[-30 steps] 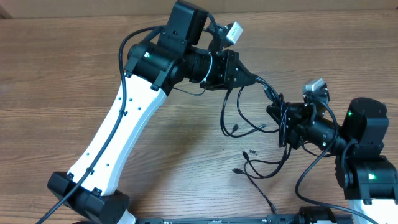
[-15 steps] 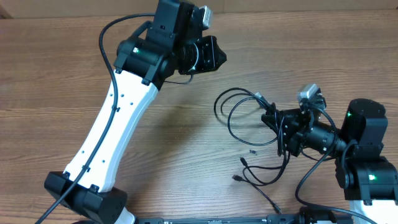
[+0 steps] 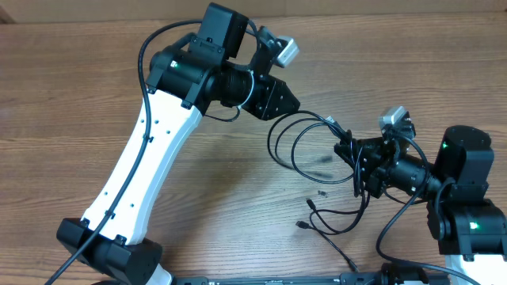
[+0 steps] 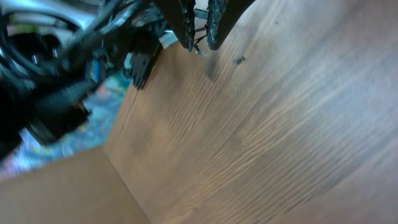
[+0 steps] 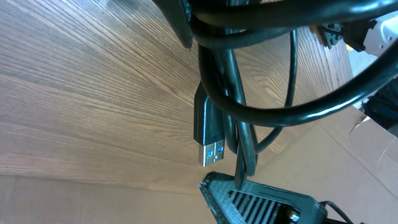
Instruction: Untangle cables
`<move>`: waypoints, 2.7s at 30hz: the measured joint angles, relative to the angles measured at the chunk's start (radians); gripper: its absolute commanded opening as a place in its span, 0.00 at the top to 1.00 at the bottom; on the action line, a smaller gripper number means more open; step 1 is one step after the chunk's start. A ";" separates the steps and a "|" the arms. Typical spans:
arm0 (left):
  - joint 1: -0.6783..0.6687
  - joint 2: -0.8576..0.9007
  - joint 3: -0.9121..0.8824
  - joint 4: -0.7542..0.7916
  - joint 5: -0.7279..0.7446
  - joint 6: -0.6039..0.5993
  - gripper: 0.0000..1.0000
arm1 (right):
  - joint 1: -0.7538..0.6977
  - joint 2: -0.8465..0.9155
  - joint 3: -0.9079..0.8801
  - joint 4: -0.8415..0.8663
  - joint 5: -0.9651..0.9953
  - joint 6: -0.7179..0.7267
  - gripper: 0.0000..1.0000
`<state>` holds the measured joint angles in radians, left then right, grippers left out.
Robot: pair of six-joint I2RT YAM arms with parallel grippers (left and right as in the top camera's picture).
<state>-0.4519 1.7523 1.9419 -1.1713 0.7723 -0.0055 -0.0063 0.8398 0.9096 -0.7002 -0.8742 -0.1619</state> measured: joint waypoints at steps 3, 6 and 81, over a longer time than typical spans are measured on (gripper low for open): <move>0.000 0.000 0.000 0.020 0.033 0.132 0.92 | 0.000 0.000 0.000 -0.008 0.014 0.000 0.91; 0.000 0.000 0.000 0.053 0.052 0.245 0.78 | 0.000 0.000 0.000 -0.029 0.053 0.000 0.92; -0.175 0.018 0.005 0.039 -0.232 0.952 0.96 | 0.000 0.048 0.000 -0.027 0.043 -0.026 0.92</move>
<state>-0.6270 1.7699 1.9465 -1.1328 0.5407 0.9466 -0.0067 0.8883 0.9096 -0.7273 -0.8310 -0.1883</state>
